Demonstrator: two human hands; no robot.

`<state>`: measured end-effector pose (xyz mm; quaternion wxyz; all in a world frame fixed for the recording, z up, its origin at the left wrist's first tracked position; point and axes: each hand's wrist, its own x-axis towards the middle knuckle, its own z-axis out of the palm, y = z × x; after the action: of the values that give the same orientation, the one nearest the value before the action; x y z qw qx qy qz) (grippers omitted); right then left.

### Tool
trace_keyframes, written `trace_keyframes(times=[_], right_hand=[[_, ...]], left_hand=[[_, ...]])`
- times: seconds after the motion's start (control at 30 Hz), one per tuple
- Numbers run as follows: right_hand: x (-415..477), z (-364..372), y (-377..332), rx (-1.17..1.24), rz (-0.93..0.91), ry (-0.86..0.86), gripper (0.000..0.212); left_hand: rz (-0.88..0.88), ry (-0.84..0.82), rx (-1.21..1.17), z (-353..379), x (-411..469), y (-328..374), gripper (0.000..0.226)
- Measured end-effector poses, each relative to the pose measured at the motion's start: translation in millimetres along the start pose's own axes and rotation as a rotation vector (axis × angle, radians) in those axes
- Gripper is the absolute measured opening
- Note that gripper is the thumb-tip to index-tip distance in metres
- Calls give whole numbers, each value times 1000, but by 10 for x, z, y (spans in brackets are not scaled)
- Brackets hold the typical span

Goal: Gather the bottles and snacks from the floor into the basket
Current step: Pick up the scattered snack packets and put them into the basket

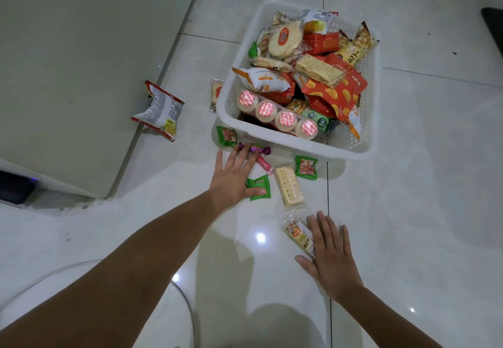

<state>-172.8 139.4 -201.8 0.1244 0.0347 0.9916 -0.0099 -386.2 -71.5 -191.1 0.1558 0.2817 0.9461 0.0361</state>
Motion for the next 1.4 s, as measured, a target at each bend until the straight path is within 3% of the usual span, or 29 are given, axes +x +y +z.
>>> trace_keyframes(times=[0.27, 0.47, 0.73, 1.0, 1.13, 1.3, 1.4], right_hand=[[1, -75, -35, -3, 14, -57, 81], [-4, -87, -38, 7, 29, -76, 81], [3, -69, -34, -3, 31, -75, 80], [19, -49, -26, -20, 14, -83, 80], [7, -57, -26, -12, 17, -73, 80], [1, -70, -35, -9, 24, -73, 80], [1, -74, -31, -8, 27, -78, 80]], left_hand=[[-17, 61, -34, 60, -305, 22, 93], [-197, 128, -114, -65, -207, -88, 119], [-273, -16, -295, -57, 98, -73, 123], [-170, 98, -243, 147, -80, -6, 84], [-149, 89, -223, 184, -154, -2, 85], [-80, 82, -195, 275, -357, 54, 114], [-90, 104, -202, 254, -367, 90, 103]])
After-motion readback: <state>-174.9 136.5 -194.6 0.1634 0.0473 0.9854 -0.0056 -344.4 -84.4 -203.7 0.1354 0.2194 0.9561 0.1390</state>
